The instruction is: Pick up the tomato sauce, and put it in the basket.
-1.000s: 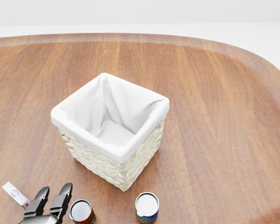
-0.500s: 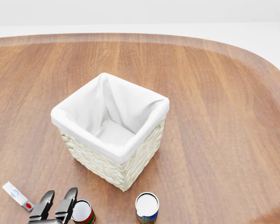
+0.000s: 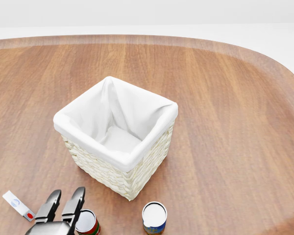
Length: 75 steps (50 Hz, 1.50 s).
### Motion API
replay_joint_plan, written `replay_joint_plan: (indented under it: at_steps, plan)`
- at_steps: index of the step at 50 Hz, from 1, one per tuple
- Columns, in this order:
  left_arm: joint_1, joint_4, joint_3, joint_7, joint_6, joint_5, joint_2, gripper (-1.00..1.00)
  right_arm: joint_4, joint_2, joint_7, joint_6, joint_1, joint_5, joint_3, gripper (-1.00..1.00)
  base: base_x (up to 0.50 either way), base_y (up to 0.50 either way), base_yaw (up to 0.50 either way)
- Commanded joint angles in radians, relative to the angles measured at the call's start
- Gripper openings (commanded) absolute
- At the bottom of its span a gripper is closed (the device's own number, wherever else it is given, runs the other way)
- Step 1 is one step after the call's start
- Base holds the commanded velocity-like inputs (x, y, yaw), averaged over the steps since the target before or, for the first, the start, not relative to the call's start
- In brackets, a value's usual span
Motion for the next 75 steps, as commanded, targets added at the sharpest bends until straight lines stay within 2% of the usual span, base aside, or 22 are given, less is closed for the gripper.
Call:
replay_joint_plan:
  at_steps: [1, 18, 19, 20, 27, 37, 47, 49, 59, 68, 75]
  plan:
    - [-0.028, 0.038, -0.015, 0.036, 0.0, -0.001, -0.001, 1.0, 0.001, 0.002, 0.003, 0.0, 0.002, 0.003, -0.003, 1.0, 0.0, 0.0, 0.0]
    - [-0.079, 0.114, -0.047, 0.087, 0.025, -0.021, -0.001, 1.0, 0.008, 0.001, 0.003, 0.0, 0.0, 0.0, 0.0, 1.0, 0.0, 0.0, 0.0]
    - [-0.085, 0.108, -0.047, 0.106, 0.04, -0.012, -0.007, 1.0, 0.007, 0.0, 0.003, 0.0, 0.001, 0.001, -0.001, 1.0, 0.0, 0.0, 0.0]
    - [-0.087, 0.103, -0.047, 0.104, 0.044, -0.021, -0.01, 1.0, 0.006, -0.001, 0.002, 0.0, 0.0, 0.002, -0.001, 1.0, 0.0, 0.0, 0.0]
    - [-0.081, 0.103, -0.076, 0.117, 0.047, -0.024, -0.012, 1.0, 0.007, 0.001, 0.004, 0.0, 0.002, -0.001, 0.0, 1.0, 0.0, 0.0, 0.0]
    - [-0.104, 0.115, -0.084, 0.133, 0.063, -0.045, -0.017, 1.0, 0.003, 0.001, 0.003, 0.0, 0.001, 0.0, 0.0, 1.0, 0.0, 0.0, 0.0]
    - [-0.136, 0.207, -0.112, 0.19, 0.064, -0.043, -0.022, 1.0, 0.007, -0.001, 0.002, 0.0, -0.002, -0.001, 0.001, 1.0, 0.0, 0.0, 0.0]
    - [-0.136, 0.2, -0.112, 0.183, 0.067, -0.047, -0.021, 1.0, 0.006, 0.0, 0.003, 0.0, 0.0, 0.001, 0.0, 1.0, 0.0, 0.0, 0.0]
    - [-0.176, 0.297, -0.123, 0.231, 0.051, -0.068, -0.025, 1.0, 0.001, 0.001, 0.0, 0.0, 0.001, 0.001, 0.001, 1.0, 0.0, 0.0, 0.0]
    - [-0.182, 0.312, -0.127, 0.238, 0.057, -0.068, -0.024, 1.0, 0.001, 0.002, 0.001, 0.0, 0.002, 0.0, 0.001, 1.0, 0.0, 0.0, 0.0]
    - [-0.202, 0.362, -0.123, 0.25, 0.045, -0.079, -0.021, 1.0, 0.002, 0.001, 0.0, 0.0, 0.001, 0.0, 0.001, 1.0, 0.0, 0.0, 0.0]
